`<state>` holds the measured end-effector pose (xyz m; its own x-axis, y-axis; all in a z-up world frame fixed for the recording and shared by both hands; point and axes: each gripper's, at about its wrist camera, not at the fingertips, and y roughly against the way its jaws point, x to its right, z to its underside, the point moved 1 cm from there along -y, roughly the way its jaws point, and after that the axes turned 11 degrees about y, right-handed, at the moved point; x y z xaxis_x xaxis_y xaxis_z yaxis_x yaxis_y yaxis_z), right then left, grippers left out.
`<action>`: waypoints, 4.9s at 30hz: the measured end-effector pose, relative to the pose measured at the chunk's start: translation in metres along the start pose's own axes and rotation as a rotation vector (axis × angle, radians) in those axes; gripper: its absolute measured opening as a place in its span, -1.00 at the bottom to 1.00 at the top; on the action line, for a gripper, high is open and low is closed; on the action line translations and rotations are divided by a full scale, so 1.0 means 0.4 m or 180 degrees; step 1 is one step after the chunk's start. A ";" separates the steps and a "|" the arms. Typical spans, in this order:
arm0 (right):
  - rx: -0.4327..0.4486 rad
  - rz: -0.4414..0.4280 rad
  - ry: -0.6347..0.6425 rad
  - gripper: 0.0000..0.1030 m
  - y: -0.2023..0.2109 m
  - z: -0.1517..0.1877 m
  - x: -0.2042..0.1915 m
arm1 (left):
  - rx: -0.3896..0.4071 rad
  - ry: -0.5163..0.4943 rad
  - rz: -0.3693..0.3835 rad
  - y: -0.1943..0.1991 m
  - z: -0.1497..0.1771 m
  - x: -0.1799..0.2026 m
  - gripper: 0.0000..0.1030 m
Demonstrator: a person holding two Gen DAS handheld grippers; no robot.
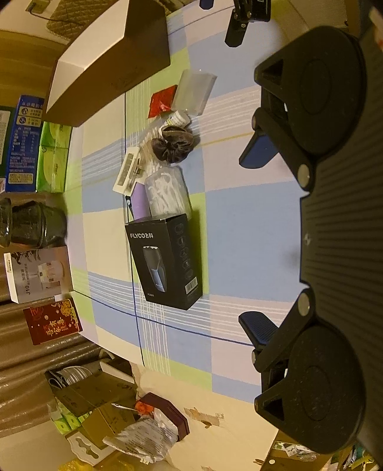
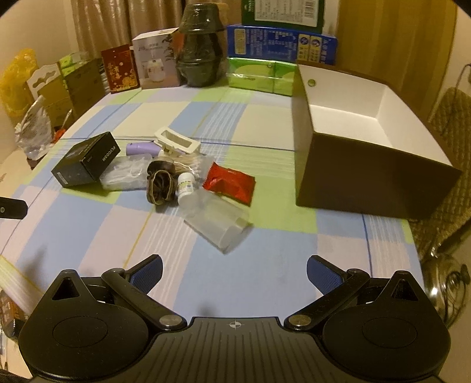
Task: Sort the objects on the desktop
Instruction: 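Move both tools toward the cluster of small items on the table, then grasp the clear plastic cup with the right tool while the left tool grasps the black FLYCO box, then carry the cup and black box over the open cardboard box with both tools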
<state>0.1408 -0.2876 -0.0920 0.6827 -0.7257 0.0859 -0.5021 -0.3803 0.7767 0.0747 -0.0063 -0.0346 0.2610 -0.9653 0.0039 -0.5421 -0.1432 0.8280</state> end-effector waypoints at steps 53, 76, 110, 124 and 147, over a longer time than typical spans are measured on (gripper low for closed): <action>-0.0287 -0.0386 0.0204 0.00 -0.197 0.007 0.103 | 0.0254 -0.1343 -0.0658 -0.268 -0.034 0.096 0.80; -0.0385 0.0124 -0.0362 0.01 -0.183 0.026 0.081 | 0.0596 -0.1741 -0.0307 -0.320 -0.124 0.020 0.03; -0.0377 -0.0001 -0.0098 0.01 -0.219 -0.017 0.083 | 0.0284 0.0446 -0.0300 -0.247 -0.255 -0.166 -0.25; -0.0163 -0.0168 -0.0084 -0.05 -0.159 -0.039 0.113 | 0.0486 0.0237 -0.0134 -0.128 -0.254 -0.090 -0.26; 0.0718 0.0126 -0.0167 -0.05 0.053 -0.193 0.450 | 0.0901 -0.0674 0.1212 -0.017 -0.455 0.527 -0.26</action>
<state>0.2942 -0.3820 -0.0119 0.6345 -0.7691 0.0765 -0.6379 -0.4652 0.6138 0.2789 -0.1692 0.0626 -0.1483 -0.9793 0.1377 -0.7696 0.2018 0.6058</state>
